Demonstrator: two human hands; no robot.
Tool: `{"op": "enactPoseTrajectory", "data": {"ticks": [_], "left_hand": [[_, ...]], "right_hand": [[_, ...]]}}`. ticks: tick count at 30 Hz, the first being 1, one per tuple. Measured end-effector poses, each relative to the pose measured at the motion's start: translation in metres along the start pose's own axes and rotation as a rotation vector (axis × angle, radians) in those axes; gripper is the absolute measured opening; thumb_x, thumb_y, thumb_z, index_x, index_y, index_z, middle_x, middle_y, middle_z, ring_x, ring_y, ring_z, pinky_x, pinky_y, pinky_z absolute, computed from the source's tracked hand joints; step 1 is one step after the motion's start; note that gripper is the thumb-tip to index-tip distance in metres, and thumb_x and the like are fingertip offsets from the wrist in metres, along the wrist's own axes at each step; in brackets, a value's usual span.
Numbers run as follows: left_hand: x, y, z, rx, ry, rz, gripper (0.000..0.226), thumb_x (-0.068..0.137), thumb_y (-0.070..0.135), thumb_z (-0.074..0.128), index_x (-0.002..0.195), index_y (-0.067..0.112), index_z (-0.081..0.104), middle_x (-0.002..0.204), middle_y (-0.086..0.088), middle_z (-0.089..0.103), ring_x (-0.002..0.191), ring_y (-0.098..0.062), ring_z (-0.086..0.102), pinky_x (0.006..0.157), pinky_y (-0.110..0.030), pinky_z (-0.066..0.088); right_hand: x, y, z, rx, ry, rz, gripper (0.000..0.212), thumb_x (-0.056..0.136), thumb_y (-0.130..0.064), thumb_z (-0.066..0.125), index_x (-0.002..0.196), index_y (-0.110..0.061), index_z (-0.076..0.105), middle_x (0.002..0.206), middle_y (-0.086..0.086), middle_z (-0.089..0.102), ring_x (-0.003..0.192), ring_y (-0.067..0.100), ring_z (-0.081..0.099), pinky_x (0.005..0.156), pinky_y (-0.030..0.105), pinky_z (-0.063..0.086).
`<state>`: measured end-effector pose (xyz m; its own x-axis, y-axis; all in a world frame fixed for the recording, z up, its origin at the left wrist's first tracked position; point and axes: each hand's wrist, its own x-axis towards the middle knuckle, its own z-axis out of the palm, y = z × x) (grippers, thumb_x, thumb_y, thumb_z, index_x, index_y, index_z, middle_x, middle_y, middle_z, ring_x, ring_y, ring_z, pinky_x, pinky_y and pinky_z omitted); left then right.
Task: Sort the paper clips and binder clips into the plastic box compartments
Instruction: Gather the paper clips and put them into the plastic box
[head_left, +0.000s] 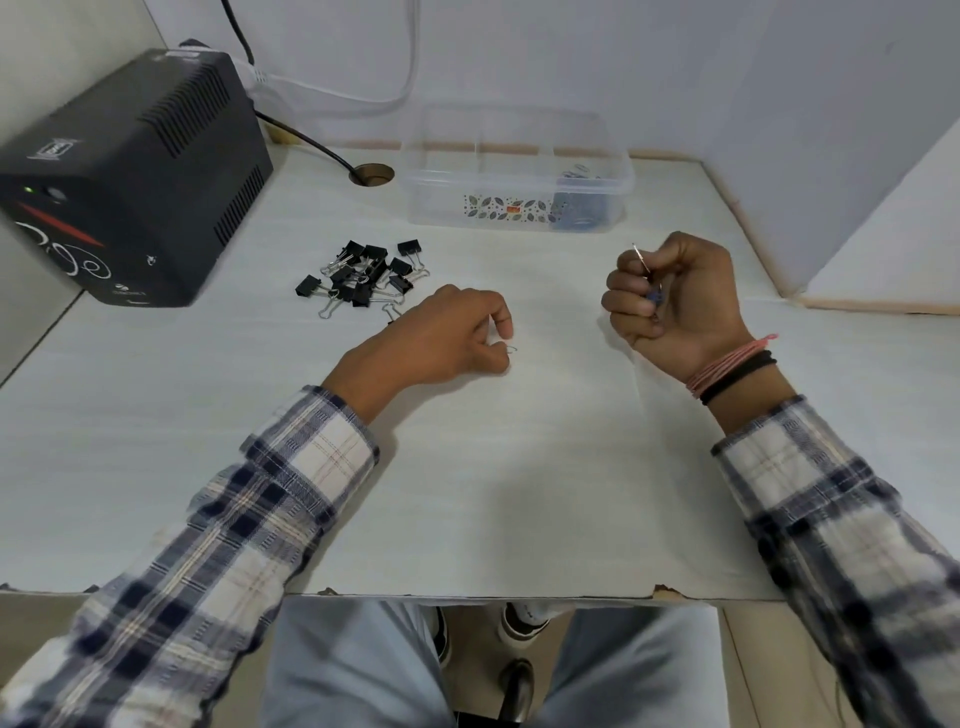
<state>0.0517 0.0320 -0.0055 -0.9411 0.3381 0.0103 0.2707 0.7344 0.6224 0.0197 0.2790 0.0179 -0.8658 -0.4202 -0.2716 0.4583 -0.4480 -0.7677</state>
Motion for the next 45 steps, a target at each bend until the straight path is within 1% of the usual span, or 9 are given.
{"op": "enactPoseTrajectory", "data": {"ticks": [11, 18, 23, 26, 31, 34, 38, 42, 45], "left_hand": [[0.003, 0.005, 0.000, 0.151, -0.090, 0.028, 0.007, 0.075, 0.021, 0.066, 0.079, 0.025, 0.062, 0.042, 0.018, 0.050, 0.052, 0.000, 0.046, 0.076, -0.045, 0.058], [0.002, 0.007, -0.001, 0.185, -0.112, 0.022, 0.010, 0.078, 0.030, 0.066, 0.074, 0.025, 0.058, 0.047, 0.023, 0.052, 0.055, -0.005, 0.045, 0.062, -0.031, 0.043], [0.001, 0.006, -0.003, 0.189, -0.086, 0.030, 0.018, 0.089, 0.033, 0.060, 0.073, 0.025, 0.057, 0.057, 0.013, 0.051, 0.059, -0.007, 0.046, 0.059, -0.027, 0.038], [-0.001, 0.005, -0.006, -0.062, -0.090, -0.005, 0.021, 0.096, 0.025, 0.057, 0.076, 0.018, 0.059, 0.059, 0.017, 0.054, 0.056, -0.002, 0.044, 0.054, -0.016, 0.035], [0.002, 0.008, -0.009, -1.081, -0.138, -0.141, 0.016, 0.089, 0.011, 0.041, 0.074, 0.014, 0.045, 0.065, 0.001, 0.043, 0.053, -0.011, 0.028, 0.044, -0.025, 0.015], [0.005, 0.013, -0.007, -1.454, -0.094, -0.231, 0.006, 0.073, 0.014, 0.045, 0.069, 0.017, 0.042, 0.066, -0.002, 0.046, 0.052, -0.011, 0.029, 0.041, -0.023, 0.015], [0.009, 0.018, 0.001, -1.641, -0.067, -0.338, 0.007, 0.065, 0.015, 0.045, 0.071, 0.017, 0.044, 0.058, 0.001, 0.042, 0.045, -0.011, 0.031, 0.039, -0.020, 0.013], [0.024, 0.023, 0.001, -1.735, -0.008, -0.543, 0.016, 0.089, 0.013, 0.042, 0.084, 0.006, 0.056, 0.062, -0.002, 0.048, 0.050, -0.009, 0.037, 0.033, -0.016, 0.023], [0.045, 0.037, -0.013, -1.756, 0.080, -0.669, 0.020, 0.096, 0.012, 0.045, 0.094, -0.003, 0.057, 0.071, -0.012, 0.054, 0.059, -0.014, 0.043, 0.038, -0.019, 0.039]], "right_hand": [[0.009, 0.013, -0.005, 0.174, -0.038, 0.043, 0.002, 0.068, -0.016, 0.044, 0.070, -0.015, 0.044, 0.063, -0.003, 0.037, 0.043, 0.009, 0.030, 0.039, 0.022, 0.011], [0.012, 0.019, -0.004, 0.163, -0.036, 0.066, 0.003, 0.067, -0.016, 0.043, 0.070, -0.015, 0.043, 0.061, -0.002, 0.038, 0.042, 0.010, 0.030, 0.042, 0.021, 0.009], [0.012, 0.021, -0.004, 0.207, -0.072, 0.059, 0.009, 0.066, -0.018, 0.040, 0.071, -0.013, 0.046, 0.061, 0.000, 0.039, 0.042, 0.011, 0.033, 0.041, 0.019, 0.010], [0.012, 0.021, -0.004, 0.222, -0.066, 0.063, 0.012, 0.074, -0.023, 0.045, 0.075, -0.012, 0.048, 0.061, -0.001, 0.039, 0.042, 0.011, 0.033, 0.039, 0.019, 0.012], [0.016, 0.021, -0.005, 0.264, 0.023, 0.100, 0.029, 0.095, -0.031, 0.045, 0.073, -0.013, 0.048, 0.061, -0.002, 0.040, 0.042, 0.010, 0.033, 0.039, 0.021, 0.012], [0.017, 0.023, -0.004, 0.303, 0.058, 0.110, 0.028, 0.098, -0.026, 0.042, 0.074, -0.013, 0.048, 0.063, -0.002, 0.042, 0.042, 0.010, 0.034, 0.037, 0.020, 0.014], [0.016, 0.022, -0.002, 0.375, 0.117, 0.111, 0.024, 0.097, -0.019, 0.041, 0.077, -0.010, 0.051, 0.069, 0.003, 0.049, 0.049, 0.014, 0.043, 0.039, 0.020, 0.023], [0.014, 0.010, 0.005, 0.452, 0.276, 0.124, 0.024, 0.099, -0.015, 0.042, 0.088, -0.002, 0.058, 0.078, 0.016, 0.059, 0.067, 0.024, 0.056, 0.052, 0.026, 0.046], [0.014, -0.014, 0.016, 0.375, 0.351, 0.125, 0.024, 0.101, -0.015, 0.039, 0.098, 0.001, 0.057, 0.092, 0.021, 0.059, 0.077, 0.029, 0.058, 0.064, 0.032, 0.048]]}}
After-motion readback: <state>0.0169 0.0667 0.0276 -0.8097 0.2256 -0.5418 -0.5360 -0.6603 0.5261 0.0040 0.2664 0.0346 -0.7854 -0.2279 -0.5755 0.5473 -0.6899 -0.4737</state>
